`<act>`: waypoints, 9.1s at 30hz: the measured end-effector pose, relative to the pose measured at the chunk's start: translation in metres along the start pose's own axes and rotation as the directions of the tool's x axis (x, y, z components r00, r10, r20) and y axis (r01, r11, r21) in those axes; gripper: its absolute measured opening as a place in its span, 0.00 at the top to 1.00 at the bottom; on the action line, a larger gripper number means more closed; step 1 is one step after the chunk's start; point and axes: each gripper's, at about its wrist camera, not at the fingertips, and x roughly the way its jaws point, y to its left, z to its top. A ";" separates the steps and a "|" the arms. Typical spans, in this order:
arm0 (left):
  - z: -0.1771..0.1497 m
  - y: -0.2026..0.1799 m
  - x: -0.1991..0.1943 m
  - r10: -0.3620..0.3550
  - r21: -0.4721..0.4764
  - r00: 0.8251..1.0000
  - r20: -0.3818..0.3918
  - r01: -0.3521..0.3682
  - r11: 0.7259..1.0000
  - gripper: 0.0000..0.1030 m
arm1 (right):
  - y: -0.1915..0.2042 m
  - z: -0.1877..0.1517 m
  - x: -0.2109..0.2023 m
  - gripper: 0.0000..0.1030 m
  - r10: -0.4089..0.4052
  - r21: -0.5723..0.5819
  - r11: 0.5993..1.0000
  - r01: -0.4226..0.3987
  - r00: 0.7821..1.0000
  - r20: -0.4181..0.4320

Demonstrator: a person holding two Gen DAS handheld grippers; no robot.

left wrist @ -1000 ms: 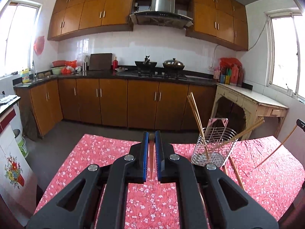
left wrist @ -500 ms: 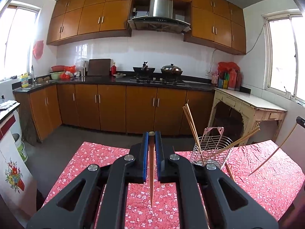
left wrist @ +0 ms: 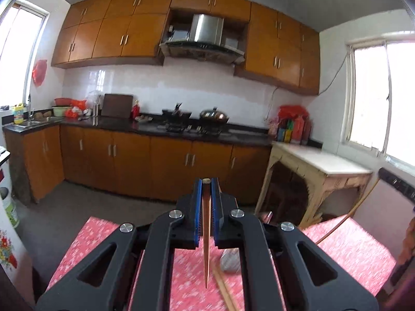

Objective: Organize utensils
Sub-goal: 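Carry the left tool's chopstick over the wire holder while the right tool carries its chopstick there, then open the left tool to drop its chopstick into the holder while the right tool releases its own, then lower the left tool onto a loose chopstick while the right tool closes on another chopstick, then close the left tool on its chopstick and lift it while the right tool lifts its own, then carry the left tool's chopstick over the wire holder while the right tool carries its chopstick there, then open the left tool over the holder while the right tool releases its chopstick into it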

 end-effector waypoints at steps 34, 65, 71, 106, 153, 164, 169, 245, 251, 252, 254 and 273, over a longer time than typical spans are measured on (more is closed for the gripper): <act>-0.014 -0.068 0.140 0.019 -0.012 1.000 0.012 -0.019 1.000 0.93 | -0.016 -0.028 0.180 0.92 -0.014 0.050 0.999 0.022 0.989 -0.149; -0.201 -0.009 0.053 0.093 0.038 0.899 -0.428 -0.085 0.996 0.46 | -0.081 -0.241 0.086 0.66 -0.127 0.106 0.972 0.211 0.845 -0.519; -0.234 -0.019 0.054 0.065 0.042 0.867 -0.495 -0.051 0.998 0.46 | -0.049 -0.281 0.106 0.67 -0.072 0.074 0.986 0.148 0.789 -0.611; -0.255 0.032 0.120 0.208 0.133 0.744 -0.636 -0.160 0.978 0.93 | -0.122 -0.290 0.130 0.92 -0.283 0.008 0.929 0.369 0.725 -0.628; -0.262 0.056 0.090 0.169 0.150 0.753 -0.636 -0.094 0.984 0.39 | -0.118 -0.295 0.108 0.83 -0.317 -0.052 0.929 0.366 0.715 -0.624; -0.261 0.044 0.084 0.154 0.172 0.763 -0.628 -0.057 0.983 0.68 | -0.119 -0.296 0.099 0.84 -0.289 -0.021 0.935 0.355 0.724 -0.626; -0.261 0.042 0.081 0.145 0.166 0.765 -0.627 -0.050 0.985 0.92 | -0.117 -0.295 0.099 0.92 -0.277 -0.015 0.939 0.343 0.730 -0.625; 0.037 -0.061 0.053 -0.053 0.024 0.996 0.070 0.051 0.998 0.93 | 0.012 0.037 0.068 0.93 -0.009 0.007 1.000 0.009 0.999 0.035; 0.037 -0.073 0.083 -0.026 -0.004 0.995 0.101 0.027 1.000 0.93 | 0.003 0.039 0.110 0.93 -0.035 0.023 0.999 0.034 0.998 0.058; 0.034 -0.073 0.092 -0.015 -0.011 0.995 0.097 0.016 1.000 0.93 | 0.001 0.038 0.116 0.93 -0.042 0.025 0.999 0.041 0.997 0.060; 0.028 -0.073 0.102 -0.009 -0.017 0.996 0.087 0.010 1.000 0.93 | -0.003 0.034 0.128 0.93 -0.047 0.038 0.998 0.044 0.997 0.060; -0.015 -0.047 0.156 0.069 -0.037 0.994 -0.089 -0.072 0.997 0.66 | -0.039 -0.016 0.185 0.65 -0.116 0.108 0.986 0.129 0.986 -0.117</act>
